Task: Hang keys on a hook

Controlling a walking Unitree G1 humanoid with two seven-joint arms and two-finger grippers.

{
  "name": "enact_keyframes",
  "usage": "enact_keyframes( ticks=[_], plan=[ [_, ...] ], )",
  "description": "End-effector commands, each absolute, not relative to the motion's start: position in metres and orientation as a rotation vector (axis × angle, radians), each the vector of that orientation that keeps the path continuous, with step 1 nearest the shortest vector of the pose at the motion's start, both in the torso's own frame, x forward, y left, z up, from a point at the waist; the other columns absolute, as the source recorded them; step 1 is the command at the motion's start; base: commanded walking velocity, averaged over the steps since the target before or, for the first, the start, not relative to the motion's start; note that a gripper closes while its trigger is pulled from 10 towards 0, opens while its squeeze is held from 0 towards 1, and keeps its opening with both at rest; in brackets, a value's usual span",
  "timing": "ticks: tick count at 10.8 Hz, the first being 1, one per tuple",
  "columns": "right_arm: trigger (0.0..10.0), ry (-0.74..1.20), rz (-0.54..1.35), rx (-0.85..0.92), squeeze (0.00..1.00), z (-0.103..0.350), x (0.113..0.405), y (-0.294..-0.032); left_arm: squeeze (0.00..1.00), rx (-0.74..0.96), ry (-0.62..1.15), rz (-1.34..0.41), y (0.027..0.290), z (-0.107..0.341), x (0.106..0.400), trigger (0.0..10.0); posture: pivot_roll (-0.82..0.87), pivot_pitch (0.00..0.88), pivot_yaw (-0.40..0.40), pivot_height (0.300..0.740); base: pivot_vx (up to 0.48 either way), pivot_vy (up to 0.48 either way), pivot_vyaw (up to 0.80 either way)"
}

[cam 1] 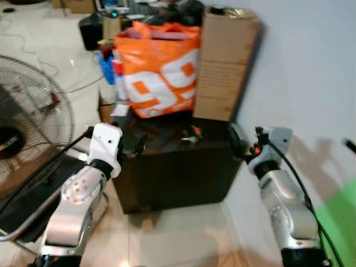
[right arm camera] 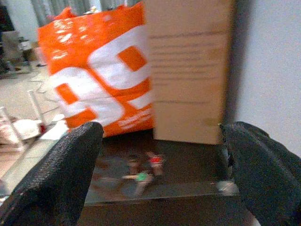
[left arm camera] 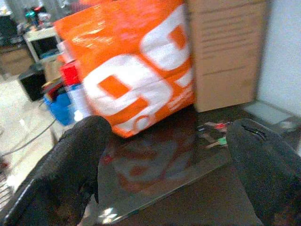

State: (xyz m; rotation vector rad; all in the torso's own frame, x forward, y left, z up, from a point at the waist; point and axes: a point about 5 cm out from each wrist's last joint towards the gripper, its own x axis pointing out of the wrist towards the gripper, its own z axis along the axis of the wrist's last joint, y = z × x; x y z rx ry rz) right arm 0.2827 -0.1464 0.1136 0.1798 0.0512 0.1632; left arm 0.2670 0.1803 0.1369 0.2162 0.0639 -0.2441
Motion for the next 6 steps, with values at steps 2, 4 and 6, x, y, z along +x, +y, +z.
enact_keyframes(
  ticks=[2,4,6],
  plan=[
    [10.0,0.048,0.149,0.14,1.0,0.1172,0.2867,-0.1497,0.0,0.22,0.053,-0.24,0.1786,0.1402,0.2703,10.0,0.04,0.0,-0.011,0.74,0.349,0.0,0.0],
    [10.0,0.056,0.115,0.132,1.0,0.1151,0.2874,-0.1552,0.0,0.217,0.054,-0.238,0.1777,0.1395,0.2719,10.0,0.04,0.0,-0.007,0.74,0.349,0.0,0.0],
    [10.0,0.054,0.111,0.127,1.0,0.116,0.2882,-0.1564,0.0,0.213,0.052,-0.24,0.1766,0.1401,0.2739,10.0,0.03,0.0,-0.007,0.74,0.351,0.0,0.0]
  ],
)
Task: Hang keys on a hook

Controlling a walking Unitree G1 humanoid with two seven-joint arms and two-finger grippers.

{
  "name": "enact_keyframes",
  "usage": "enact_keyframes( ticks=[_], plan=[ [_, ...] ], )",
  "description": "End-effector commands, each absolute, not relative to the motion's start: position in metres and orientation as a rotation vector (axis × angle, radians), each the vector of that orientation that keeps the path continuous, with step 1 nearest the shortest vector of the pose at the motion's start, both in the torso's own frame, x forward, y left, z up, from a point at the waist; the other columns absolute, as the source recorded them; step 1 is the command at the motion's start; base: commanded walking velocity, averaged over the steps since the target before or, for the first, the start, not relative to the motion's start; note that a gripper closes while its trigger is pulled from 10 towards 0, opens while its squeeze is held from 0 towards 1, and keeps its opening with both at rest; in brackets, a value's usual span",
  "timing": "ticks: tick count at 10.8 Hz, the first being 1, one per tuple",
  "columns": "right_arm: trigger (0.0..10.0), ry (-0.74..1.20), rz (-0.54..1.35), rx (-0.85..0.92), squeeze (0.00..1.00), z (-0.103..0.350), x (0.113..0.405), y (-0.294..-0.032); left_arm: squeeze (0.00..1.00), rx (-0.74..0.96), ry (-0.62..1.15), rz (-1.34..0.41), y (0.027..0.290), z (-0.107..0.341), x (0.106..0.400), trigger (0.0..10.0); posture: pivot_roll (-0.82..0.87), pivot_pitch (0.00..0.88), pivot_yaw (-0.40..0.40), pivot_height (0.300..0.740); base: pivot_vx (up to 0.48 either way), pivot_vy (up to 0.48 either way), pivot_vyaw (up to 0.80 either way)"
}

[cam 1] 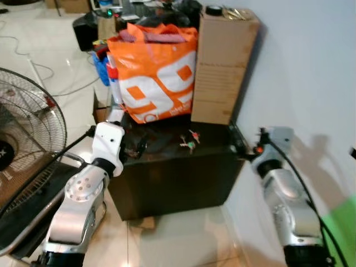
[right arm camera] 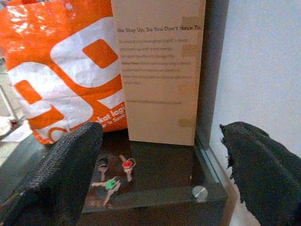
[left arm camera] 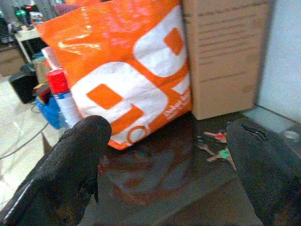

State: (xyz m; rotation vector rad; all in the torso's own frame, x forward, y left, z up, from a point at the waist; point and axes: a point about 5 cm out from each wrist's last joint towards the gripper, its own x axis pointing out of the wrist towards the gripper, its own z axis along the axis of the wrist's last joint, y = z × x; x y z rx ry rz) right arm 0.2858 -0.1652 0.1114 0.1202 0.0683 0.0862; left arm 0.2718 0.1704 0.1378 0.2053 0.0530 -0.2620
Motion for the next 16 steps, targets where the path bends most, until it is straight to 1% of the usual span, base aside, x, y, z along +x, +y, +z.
enact_keyframes(
  ticks=[1,16],
  plan=[
    [10.0,0.052,0.109,0.125,1.0,0.117,0.2893,-0.1565,0.0,0.212,0.05,-0.239,0.1764,0.1405,0.2747,10.0,0.03,0.0,-0.006,0.74,0.349,0.0,0.0],
    [10.0,0.056,0.121,0.111,1.0,0.1173,0.2925,-0.1534,0.0,0.216,0.055,-0.244,0.1766,0.1401,0.2756,10.0,0.03,0.0,-0.006,0.74,0.353,0.0,0.0]
  ],
)
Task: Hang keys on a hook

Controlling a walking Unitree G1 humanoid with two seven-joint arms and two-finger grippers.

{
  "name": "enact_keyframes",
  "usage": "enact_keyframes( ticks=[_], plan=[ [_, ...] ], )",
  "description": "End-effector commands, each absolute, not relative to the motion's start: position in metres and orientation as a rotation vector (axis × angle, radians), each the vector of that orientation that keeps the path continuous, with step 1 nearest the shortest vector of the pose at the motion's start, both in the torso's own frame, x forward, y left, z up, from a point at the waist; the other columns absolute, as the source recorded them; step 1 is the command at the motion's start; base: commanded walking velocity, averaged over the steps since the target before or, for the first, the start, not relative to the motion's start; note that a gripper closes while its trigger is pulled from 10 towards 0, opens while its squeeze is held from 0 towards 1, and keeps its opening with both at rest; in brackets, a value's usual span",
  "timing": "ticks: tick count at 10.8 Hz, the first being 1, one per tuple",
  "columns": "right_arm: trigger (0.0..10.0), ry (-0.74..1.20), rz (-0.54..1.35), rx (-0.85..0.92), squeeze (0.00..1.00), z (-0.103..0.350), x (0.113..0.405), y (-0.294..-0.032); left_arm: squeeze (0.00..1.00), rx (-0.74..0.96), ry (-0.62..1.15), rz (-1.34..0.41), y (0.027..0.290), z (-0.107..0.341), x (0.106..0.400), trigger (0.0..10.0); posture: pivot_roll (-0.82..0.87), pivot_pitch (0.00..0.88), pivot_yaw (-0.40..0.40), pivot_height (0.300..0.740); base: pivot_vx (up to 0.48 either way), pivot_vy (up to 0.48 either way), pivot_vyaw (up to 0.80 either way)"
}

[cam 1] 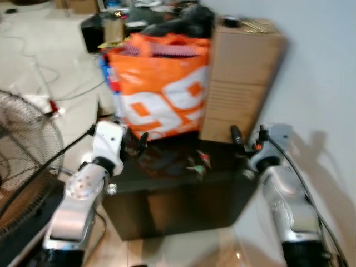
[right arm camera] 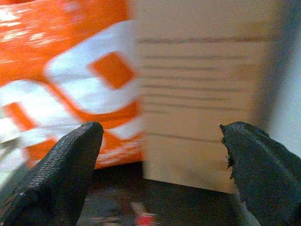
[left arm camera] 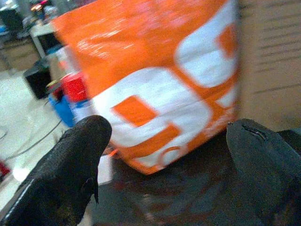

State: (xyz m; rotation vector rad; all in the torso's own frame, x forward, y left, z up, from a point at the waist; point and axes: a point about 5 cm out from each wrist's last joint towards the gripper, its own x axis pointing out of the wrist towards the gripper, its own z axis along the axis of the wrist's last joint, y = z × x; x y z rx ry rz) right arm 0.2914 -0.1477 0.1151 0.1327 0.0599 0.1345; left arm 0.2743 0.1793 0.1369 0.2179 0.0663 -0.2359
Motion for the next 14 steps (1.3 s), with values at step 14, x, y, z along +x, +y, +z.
enact_keyframes(
  ticks=[14],
  plan=[
    [10.0,0.444,0.339,-0.233,0.98,0.077,0.297,-0.19,0.0,0.31,0.124,-0.543,0.158,0.131,0.279,10.0,0.03,0.0,-0.016,0.74,0.246,0.0,0.17]
  ],
)
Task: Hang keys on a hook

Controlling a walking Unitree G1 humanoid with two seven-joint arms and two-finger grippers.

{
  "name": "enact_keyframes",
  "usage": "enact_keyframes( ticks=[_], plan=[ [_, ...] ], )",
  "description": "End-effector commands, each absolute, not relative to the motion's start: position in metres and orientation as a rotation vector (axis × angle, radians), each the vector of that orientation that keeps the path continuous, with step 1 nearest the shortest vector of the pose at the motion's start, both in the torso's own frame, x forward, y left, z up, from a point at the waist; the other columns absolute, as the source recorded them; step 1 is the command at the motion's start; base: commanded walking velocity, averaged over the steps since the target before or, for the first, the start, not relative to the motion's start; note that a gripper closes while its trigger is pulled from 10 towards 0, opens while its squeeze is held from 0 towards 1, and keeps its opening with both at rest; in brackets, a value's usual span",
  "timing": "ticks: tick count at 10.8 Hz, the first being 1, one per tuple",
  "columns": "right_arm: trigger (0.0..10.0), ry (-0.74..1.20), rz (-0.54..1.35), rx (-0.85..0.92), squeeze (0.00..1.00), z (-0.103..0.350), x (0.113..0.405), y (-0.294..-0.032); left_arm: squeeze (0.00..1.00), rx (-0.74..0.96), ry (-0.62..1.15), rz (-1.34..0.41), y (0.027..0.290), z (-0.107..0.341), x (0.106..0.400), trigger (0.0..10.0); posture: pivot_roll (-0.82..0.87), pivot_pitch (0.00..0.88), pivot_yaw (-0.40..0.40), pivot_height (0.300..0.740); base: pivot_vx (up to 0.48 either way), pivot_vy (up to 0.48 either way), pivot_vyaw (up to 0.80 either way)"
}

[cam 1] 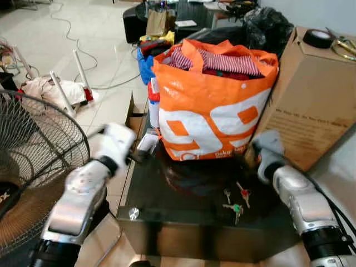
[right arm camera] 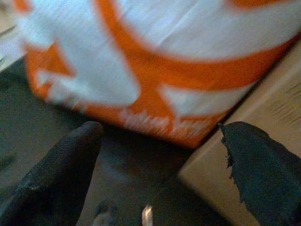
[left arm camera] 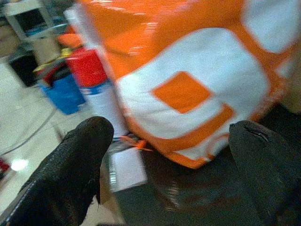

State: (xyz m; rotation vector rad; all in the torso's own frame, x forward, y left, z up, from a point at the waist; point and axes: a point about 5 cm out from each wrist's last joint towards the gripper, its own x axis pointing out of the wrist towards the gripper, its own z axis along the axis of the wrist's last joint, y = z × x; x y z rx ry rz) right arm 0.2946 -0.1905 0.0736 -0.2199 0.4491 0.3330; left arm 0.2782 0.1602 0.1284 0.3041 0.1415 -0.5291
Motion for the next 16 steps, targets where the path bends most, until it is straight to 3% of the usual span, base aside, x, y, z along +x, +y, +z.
enact_keyframes(
  ticks=[1,2,4,6,9,12,13,14,15,16],
  plan=[
    [10.0,0.467,0.362,-0.249,0.8,0.074,0.297,-0.188,0.0,0.316,0.135,-0.575,0.156,0.13,0.279,10.0,0.03,0.0,-0.015,0.74,0.0,0.0,0.0],
    [10.0,0.551,0.398,-0.266,0.0,0.06,0.298,-0.181,0.0,0.326,0.212,-0.638,0.155,0.122,0.278,10.0,0.03,0.0,-0.017,0.74,0.0,0.0,0.0],
    [10.0,0.621,0.322,-0.187,0.0,0.044,0.307,-0.177,0.0,0.247,0.361,-0.698,0.154,0.107,0.273,10.0,0.03,0.0,-0.029,0.74,0.0,0.0,0.0],
    [10.0,0.679,0.332,-0.233,0.0,0.033,0.31,-0.173,0.0,0.206,0.484,-0.763,0.152,0.095,0.263,10.0,0.03,0.0,-0.041,0.74,0.0,0.0,0.0],
    [10.0,0.789,0.315,-0.247,0.0,0.013,0.305,-0.177,0.0,0.207,0.547,-0.802,0.153,0.09,0.256,10.0,0.04,0.0,-0.061,0.74,0.0,0.0,0.0],
    [10.0,0.804,0.19,-0.119,0.0,0.01,0.309,-0.179,0.0,0.213,0.571,-0.796,0.155,0.089,0.251,10.0,0.04,0.0,-0.069,0.74,0.0,0.0,0.0],
    [4.7,0.816,0.123,-0.084,0.0,0.006,0.307,-0.182,0.0,0.22,0.573,-0.789,0.156,0.089,0.25,10.0,0.05,0.0,-0.069,0.74,0.0,0.0,0.0],
    [1.8,0.821,0.081,-0.046,0.0,0.003,0.305,-0.183,0.0,0.224,0.572,-0.785,0.157,0.09,0.25,10.0,0.05,0.0,-0.07,0.74,0.0,0.0,0.0],
    [3.5,0.819,0.074,-0.045,0.0,0.002,0.305,-0.182,0.0,0.228,0.571,-0.782,0.158,0.091,0.25,10.0,0.06,0.0,-0.069,0.74,0.0,0.0,0.0],
    [6.7,0.803,0.064,-0.036,0.0,0.003,0.306,-0.182,0.0,0.235,0.571,-0.777,0.16,0.093,0.25,10.0,0.06,0.0,-0.064,0.74,0.0,0.0,0.0]
  ],
)
